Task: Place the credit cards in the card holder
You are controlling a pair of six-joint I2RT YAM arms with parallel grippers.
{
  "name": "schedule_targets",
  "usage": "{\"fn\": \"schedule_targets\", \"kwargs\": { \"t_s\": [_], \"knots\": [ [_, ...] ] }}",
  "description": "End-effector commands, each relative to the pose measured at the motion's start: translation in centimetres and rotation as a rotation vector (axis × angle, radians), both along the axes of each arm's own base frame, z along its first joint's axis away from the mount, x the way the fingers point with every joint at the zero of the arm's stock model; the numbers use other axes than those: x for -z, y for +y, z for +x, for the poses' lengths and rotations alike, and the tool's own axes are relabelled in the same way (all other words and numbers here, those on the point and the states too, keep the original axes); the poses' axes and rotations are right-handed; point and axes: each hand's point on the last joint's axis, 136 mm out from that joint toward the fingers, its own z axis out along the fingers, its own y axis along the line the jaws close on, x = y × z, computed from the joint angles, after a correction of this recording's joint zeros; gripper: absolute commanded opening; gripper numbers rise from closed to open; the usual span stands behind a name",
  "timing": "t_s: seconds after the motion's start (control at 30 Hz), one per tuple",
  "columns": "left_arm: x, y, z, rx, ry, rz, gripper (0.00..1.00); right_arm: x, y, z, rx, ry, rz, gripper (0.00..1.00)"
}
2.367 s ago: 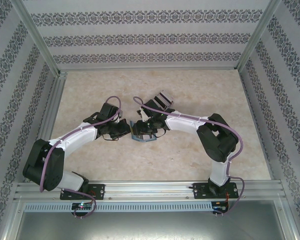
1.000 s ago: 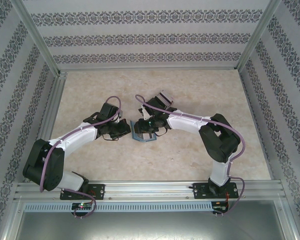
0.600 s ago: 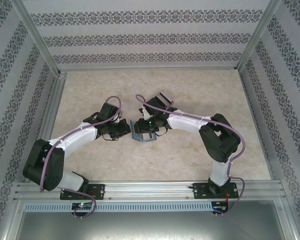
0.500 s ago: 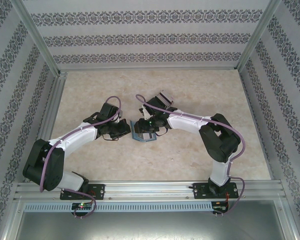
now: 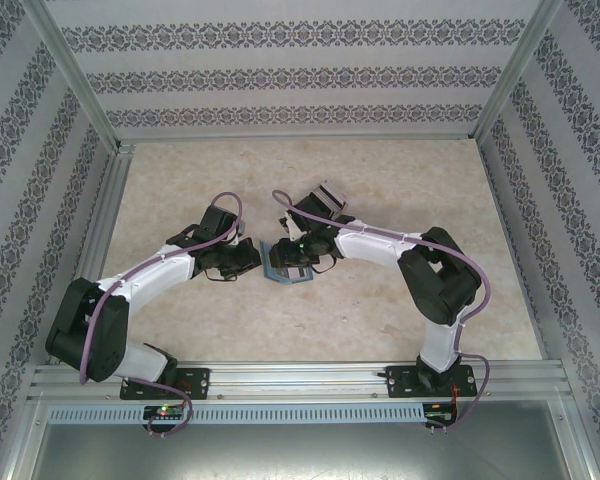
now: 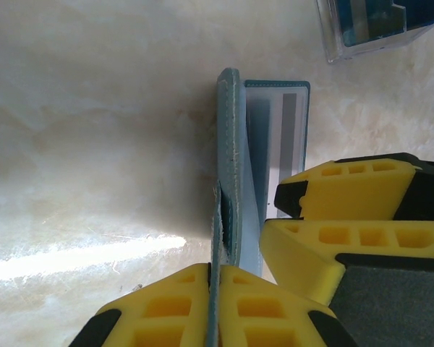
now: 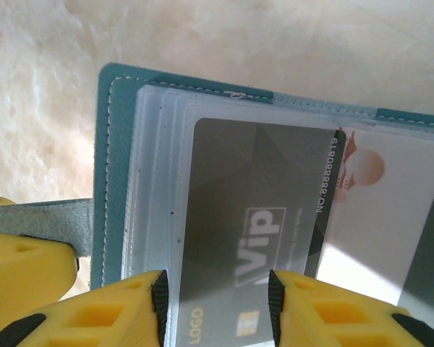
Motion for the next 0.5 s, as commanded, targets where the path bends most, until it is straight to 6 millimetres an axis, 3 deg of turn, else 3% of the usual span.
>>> {"fn": "schedule_targets", "kwargs": {
  "t_s": [0.0, 0.47],
  "knots": [
    [-0.68, 0.09, 0.03, 0.014, -0.022, 0.019, 0.00, -0.94, -0.88, -0.02, 0.003, -0.025, 0.002, 0.45],
    [-0.78, 0.09, 0.05, 0.016, -0.024, 0.020, 0.00, -1.04, -1.83, 0.09, 0.022, -0.025, 0.002, 0.46]
  ]
}}
